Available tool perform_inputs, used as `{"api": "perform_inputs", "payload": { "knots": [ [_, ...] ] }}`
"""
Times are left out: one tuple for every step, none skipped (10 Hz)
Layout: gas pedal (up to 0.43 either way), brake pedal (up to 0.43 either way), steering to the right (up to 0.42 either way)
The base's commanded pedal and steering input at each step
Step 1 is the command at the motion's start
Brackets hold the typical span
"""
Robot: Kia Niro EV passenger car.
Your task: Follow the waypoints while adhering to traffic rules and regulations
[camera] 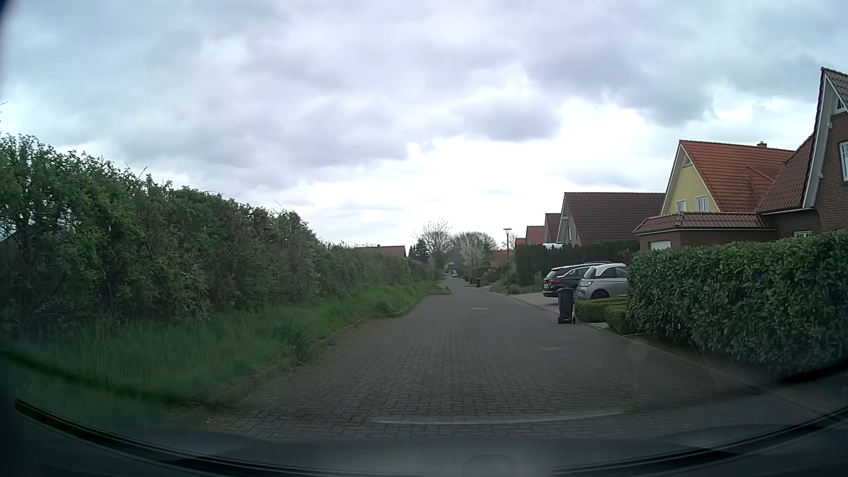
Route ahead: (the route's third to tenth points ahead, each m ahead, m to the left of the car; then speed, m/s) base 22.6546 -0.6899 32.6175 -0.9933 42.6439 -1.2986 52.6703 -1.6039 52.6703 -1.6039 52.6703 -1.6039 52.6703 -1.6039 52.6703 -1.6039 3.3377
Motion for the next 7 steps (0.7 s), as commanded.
{"api": "perform_inputs", "payload": {
  "knots": [
    [0.24, 0.0, 0.015],
    [0.228, 0.006, 0.016],
    [0.228, 0.0, 0.016],
    [0.228, 0.0, 0.016],
    [0.228, 0.006, 0.017],
    [0.22, 0.006, 0.017],
    [0.22, 0.006, 0.016]
  ]
}}
